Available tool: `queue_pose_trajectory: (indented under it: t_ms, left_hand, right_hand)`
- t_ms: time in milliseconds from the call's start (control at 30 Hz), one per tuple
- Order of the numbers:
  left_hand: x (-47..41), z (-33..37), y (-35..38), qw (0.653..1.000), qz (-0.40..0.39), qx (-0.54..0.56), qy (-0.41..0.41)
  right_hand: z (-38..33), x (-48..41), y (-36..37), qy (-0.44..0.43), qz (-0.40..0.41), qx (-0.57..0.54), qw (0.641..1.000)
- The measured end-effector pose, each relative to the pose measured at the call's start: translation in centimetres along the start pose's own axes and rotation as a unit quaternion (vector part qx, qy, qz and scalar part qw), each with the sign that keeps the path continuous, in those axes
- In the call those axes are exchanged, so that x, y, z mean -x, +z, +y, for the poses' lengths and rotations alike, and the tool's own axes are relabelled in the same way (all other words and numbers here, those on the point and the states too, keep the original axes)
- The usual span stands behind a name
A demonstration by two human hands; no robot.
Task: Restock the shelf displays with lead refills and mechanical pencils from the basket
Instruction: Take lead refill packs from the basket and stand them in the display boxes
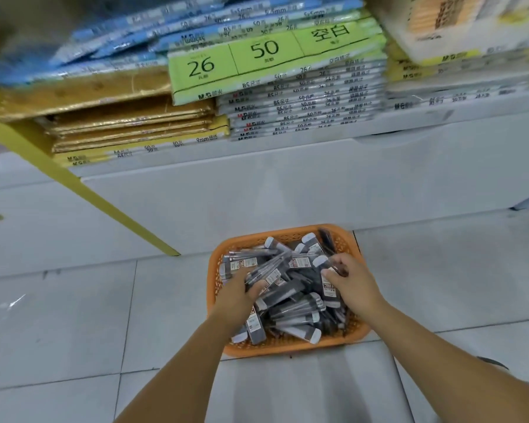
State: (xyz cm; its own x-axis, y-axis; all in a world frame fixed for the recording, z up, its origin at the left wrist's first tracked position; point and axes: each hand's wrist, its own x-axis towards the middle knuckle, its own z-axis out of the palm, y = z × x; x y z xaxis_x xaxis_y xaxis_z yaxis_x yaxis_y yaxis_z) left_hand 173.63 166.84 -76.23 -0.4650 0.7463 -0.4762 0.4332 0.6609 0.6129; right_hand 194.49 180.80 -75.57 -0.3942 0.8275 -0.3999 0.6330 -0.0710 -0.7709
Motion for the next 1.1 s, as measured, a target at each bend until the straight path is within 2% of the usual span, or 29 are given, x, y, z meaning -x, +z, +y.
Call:
queue_pose_trajectory:
  t_ms: [167, 300, 467, 600, 700, 833, 967, 1100]
  left_hand:
    - [3.2, 4.0, -1.0, 0.987, -0.007, 0.161, -0.007]
    - [5.4, 8.1, -2.9, 0.948, -0.016, 0.318, 0.002]
    - [7.2, 11.7, -7.6, 0.905, -0.053, 0.423, 0.015]
    - [8.6, 14.6, -11.5, 0.904, -0.105, 0.412, 0.043]
    - [10.0, 16.6, -13.7, 0.906, -0.110, 0.402, 0.072]
    - [11.9, 18.2, -15.1, 0.914, -0.046, 0.379, 0.136]
    - [13.9, 19.1, -17.2, 0.903, 0.013, 0.395, 0.170]
    - [16.1, 20.3, -20.4, 0.884, 0.045, 0.426, 0.189]
  right_hand:
    - [-4.7, 1.1, -1.0, 0.000, -0.008, -0.096, 0.995]
    - [-10.0, 1.9, -2.1, -0.012, -0.025, -0.222, 0.975]
    - [-15.9, 4.0, -4.7, -0.058, -0.050, -0.253, 0.964]
    - [-20.2, 6.7, -6.9, -0.115, -0.067, -0.257, 0.957]
    - [-22.8, 8.6, -7.9, -0.155, -0.064, -0.254, 0.952]
    - [-25.6, 10.7, -8.3, -0.217, -0.050, -0.234, 0.946]
    - [-28.4, 12.1, -9.0, -0.261, -0.032, -0.188, 0.946]
    - [-30.7, 13.3, -10.1, -0.290, -0.061, -0.138, 0.945]
